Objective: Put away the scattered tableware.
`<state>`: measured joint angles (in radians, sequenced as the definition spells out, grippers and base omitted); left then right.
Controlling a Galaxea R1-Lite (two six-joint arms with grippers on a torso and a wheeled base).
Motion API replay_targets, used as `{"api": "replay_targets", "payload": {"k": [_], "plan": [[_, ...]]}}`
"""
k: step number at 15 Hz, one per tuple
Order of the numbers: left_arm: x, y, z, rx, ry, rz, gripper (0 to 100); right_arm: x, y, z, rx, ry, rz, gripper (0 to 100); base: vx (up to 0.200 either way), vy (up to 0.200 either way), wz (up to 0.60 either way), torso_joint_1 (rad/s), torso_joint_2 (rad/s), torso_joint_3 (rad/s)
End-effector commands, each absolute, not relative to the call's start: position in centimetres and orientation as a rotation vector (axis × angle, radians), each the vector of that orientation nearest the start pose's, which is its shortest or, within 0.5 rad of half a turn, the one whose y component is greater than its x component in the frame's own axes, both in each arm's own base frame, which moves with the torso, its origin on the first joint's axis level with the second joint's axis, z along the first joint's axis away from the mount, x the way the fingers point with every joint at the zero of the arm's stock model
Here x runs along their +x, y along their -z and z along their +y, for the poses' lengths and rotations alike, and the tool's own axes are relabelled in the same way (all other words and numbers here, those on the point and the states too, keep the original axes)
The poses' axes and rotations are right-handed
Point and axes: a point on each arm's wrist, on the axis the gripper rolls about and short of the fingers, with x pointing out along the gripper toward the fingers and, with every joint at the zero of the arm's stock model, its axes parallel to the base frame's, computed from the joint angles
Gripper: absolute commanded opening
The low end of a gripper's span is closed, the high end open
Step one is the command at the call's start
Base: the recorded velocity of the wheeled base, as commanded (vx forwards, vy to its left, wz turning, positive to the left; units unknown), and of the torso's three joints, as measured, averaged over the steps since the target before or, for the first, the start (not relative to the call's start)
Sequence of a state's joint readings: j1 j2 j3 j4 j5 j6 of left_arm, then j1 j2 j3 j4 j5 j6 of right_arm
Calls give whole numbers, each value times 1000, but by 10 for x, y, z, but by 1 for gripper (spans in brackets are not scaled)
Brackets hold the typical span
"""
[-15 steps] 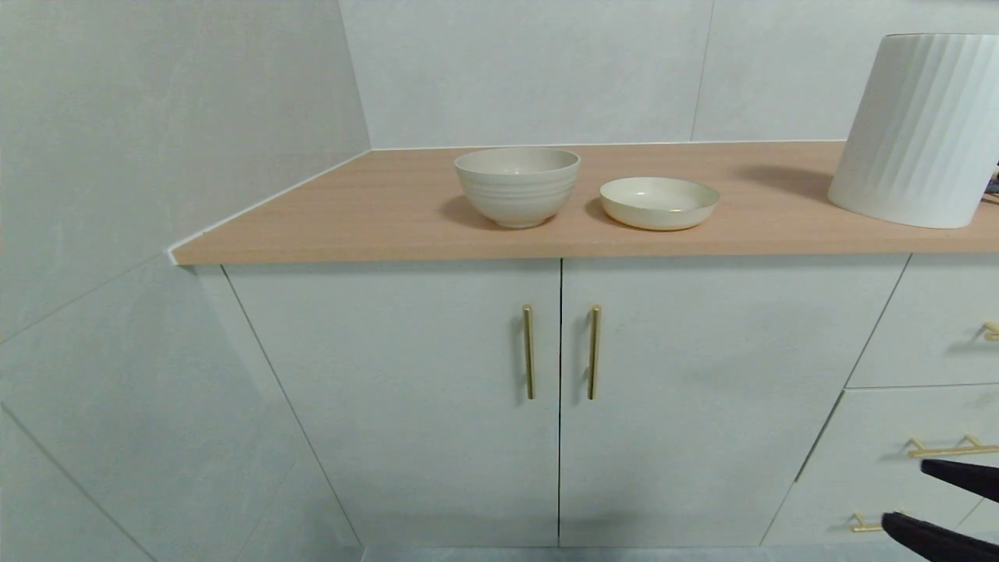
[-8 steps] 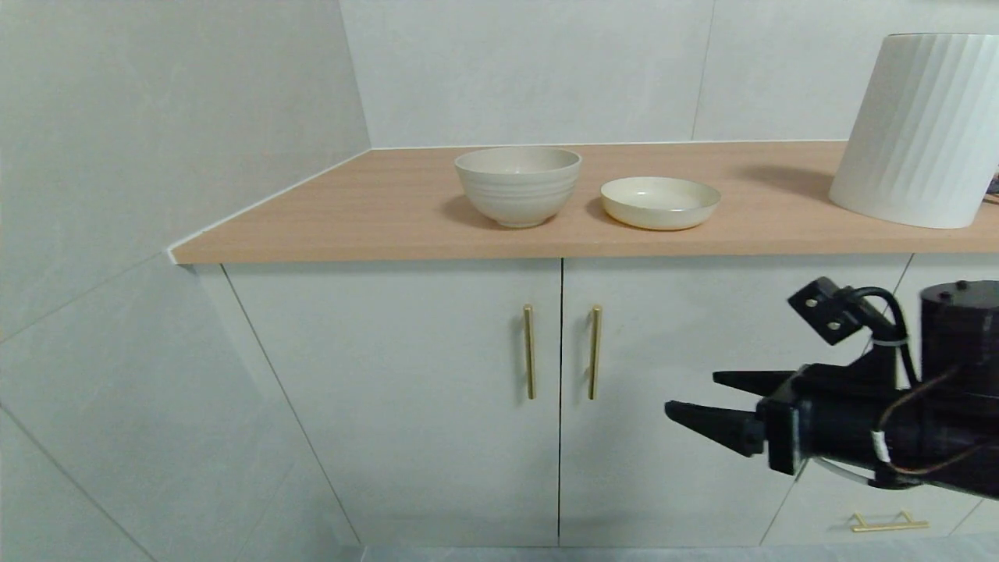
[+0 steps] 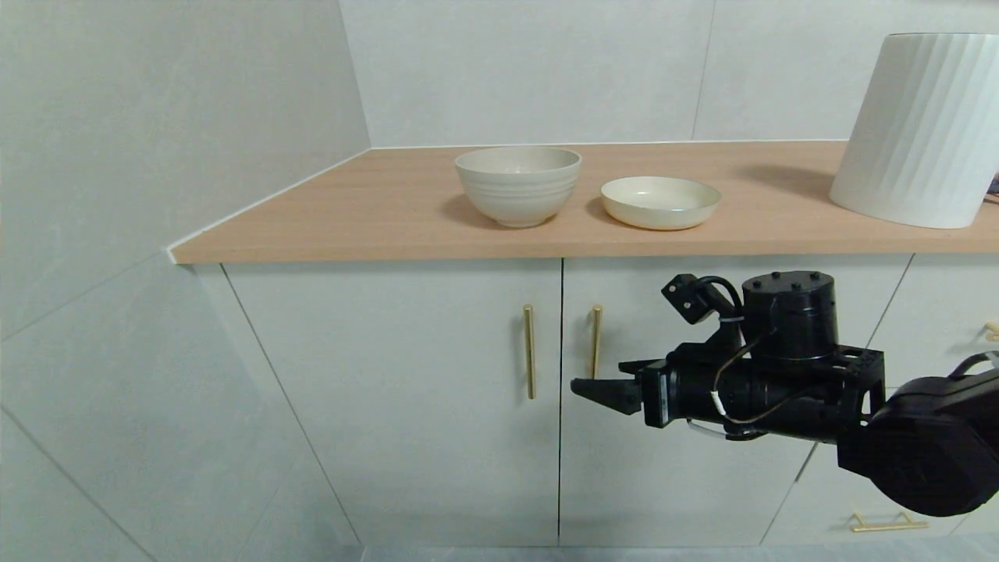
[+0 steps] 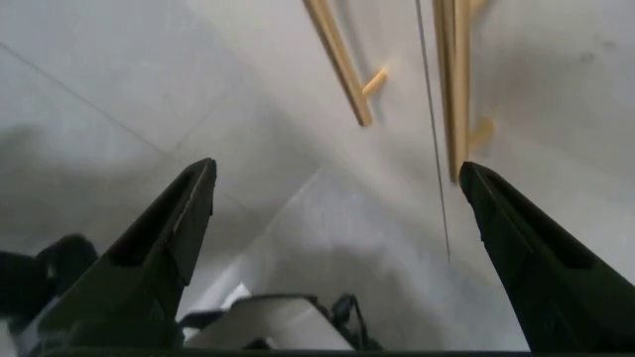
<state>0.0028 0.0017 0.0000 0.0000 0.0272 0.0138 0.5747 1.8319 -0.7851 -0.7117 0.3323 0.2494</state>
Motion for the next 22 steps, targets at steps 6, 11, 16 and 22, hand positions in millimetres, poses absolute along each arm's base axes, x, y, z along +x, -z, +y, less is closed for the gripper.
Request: {"api": "replay_targets", "payload": {"k": [6,11,16,22], "plan": [[-23,-76,1,12,-31,2,100,292,-119,196,248,-838,440,100,0,0,0,0,0,0],[-23,-76,1,12,-31,2,100,305,-112,199,292,-832,382,100,0,0,0,0,0,0],[-23,-76,1,12,-31,2,100,308,-108,205,355,-844,346,100,0,0,0,0,0,0],[-23,-76,1,12,-31,2,100,300,-112,215,408,-880,352,100,0,0,0,0,0,0]]}}
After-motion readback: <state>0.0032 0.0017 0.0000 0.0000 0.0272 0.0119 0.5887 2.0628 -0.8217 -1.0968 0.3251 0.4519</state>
